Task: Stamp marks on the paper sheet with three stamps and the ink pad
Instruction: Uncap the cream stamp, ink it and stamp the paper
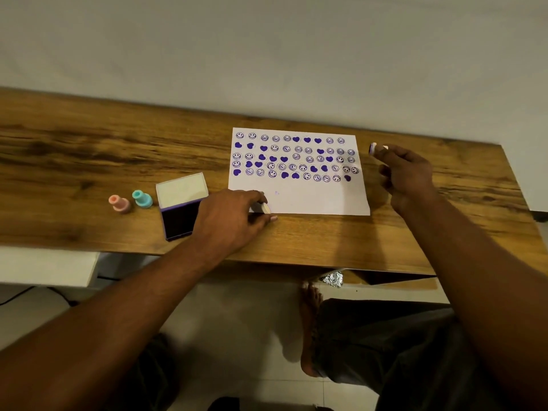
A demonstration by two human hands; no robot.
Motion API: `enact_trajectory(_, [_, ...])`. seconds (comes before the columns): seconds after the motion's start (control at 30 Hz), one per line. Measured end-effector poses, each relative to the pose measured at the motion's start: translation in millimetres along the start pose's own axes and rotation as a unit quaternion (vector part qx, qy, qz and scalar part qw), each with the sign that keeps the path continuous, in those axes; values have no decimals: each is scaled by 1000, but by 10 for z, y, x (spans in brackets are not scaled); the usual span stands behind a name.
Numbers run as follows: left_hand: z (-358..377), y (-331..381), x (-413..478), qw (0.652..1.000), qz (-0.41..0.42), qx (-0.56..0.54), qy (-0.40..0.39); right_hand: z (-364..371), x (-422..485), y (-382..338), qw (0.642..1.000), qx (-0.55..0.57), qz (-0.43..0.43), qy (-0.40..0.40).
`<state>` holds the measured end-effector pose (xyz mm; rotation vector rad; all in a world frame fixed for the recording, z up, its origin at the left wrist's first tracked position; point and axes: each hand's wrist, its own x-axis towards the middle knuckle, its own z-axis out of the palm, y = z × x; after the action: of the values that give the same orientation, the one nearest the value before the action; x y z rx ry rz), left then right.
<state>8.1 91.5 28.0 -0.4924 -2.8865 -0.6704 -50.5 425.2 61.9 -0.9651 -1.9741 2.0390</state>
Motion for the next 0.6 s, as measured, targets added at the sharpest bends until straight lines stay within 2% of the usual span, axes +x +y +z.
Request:
enact_trajectory(0.2, [26, 1, -3, 1000, -14, -22, 2, 151, -61, -12, 999, 6, 2, -34])
enact_trajectory(0.3, [10, 3, 4, 998, -33, -49, 20, 271, -146, -10, 996, -49, -39, -67])
enact_trajectory(0.47, [-41, 15, 21, 988, -90, -114, 47, 656, -522, 35, 952, -114, -164, -233])
enact_trajectory(0.6, [-118, 16, 39, 972, -130, -181, 69, 963, -821, 91, 916, -147, -214, -306])
